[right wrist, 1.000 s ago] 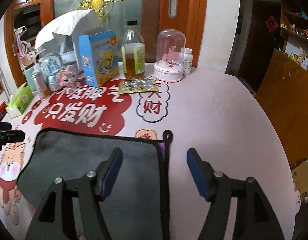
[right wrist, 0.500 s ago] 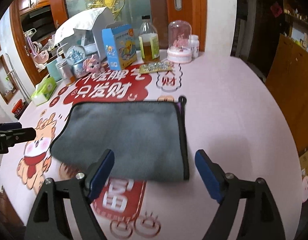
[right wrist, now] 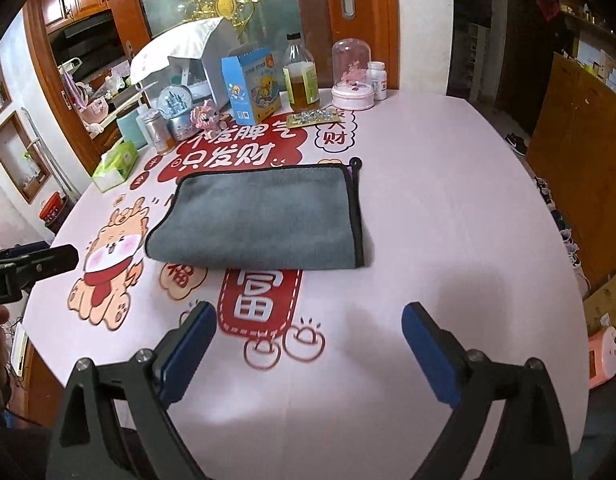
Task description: Fold towel
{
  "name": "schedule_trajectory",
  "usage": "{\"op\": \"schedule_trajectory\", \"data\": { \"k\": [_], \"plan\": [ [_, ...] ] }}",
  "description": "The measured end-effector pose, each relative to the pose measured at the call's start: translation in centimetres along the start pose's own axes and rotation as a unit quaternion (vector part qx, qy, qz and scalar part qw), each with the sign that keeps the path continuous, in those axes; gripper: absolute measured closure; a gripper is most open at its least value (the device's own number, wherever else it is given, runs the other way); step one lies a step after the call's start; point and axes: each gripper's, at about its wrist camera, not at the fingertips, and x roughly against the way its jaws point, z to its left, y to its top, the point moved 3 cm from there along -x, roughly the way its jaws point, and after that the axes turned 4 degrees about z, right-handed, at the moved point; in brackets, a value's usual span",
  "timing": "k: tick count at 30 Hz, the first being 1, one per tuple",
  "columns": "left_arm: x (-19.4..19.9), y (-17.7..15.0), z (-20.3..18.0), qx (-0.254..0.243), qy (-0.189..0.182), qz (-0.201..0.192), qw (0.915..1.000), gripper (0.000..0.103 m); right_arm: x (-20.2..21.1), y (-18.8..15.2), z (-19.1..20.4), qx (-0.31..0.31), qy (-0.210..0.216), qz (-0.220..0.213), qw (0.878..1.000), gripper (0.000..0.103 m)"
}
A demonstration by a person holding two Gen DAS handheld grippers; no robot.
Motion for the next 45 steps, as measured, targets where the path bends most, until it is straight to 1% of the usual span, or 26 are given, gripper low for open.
{"op": "schedule_trajectory", "data": {
  "k": [3,5,8,17,21,22,24,27,29,36,45],
  "plan": [
    [1.6,-0.9,-0.6,0.002,-0.003,-0.006,1.0,0.001,2.0,-0.7,-0.1,-0.005,0.006,0.001,1.0,0.007],
    [2.7,-1.6,-0.9,0.002,-0.004,-0.012,0.9999,0.001,3.2,-1.0,-0.1,-0.005,0.007,0.003,1.0,0.004],
    [4.3,-2.4,-1.6,0.0,0.004,-0.023,0.9997,0.001,5.2,-1.5,0.2,-0.006,0.008,-0.001,1.0,0.001],
    [7.9,-4.4,-2.7,0.01,0.01,-0.042,0.999,0.001,10.2,-2.7,1.7,-0.012,0.033,-0.005,0.999,0.0],
    [8.5,-5.1,-3.5,0.007,0.01,-0.043,0.999,0.001,11.6,-3.4,2.9,-0.01,0.048,-0.006,0.999,0.0],
    [8.5,-5.2,-3.7,0.006,0.013,-0.044,0.999,0.001,11.9,-3.5,3.2,-0.004,0.046,-0.01,0.999,0.0],
    [8.5,-5.5,-3.9,0.005,0.018,-0.045,0.9988,0.001,12.1,-3.8,3.8,0.005,0.035,-0.014,0.999,0.0],
    [8.4,-6.0,-3.9,0.011,0.022,-0.043,0.9988,0.001,12.0,-4.1,4.1,0.003,0.034,-0.012,0.999,0.0],
    [8.4,-6.2,-3.9,0.014,0.035,-0.043,0.9984,0.001,11.9,-4.3,4.4,0.0,0.026,-0.013,1.0,0.0],
    [8.5,-6.7,-3.5,0.024,0.065,-0.057,0.996,0.001,11.4,-4.4,4.8,-0.003,0.022,-0.017,1.0,0.0],
    [8.5,-6.7,-3.5,0.024,0.079,-0.068,0.9942,0.001,11.0,-4.3,5.1,0.009,0.023,-0.014,1.0,0.0]
  ]
}}
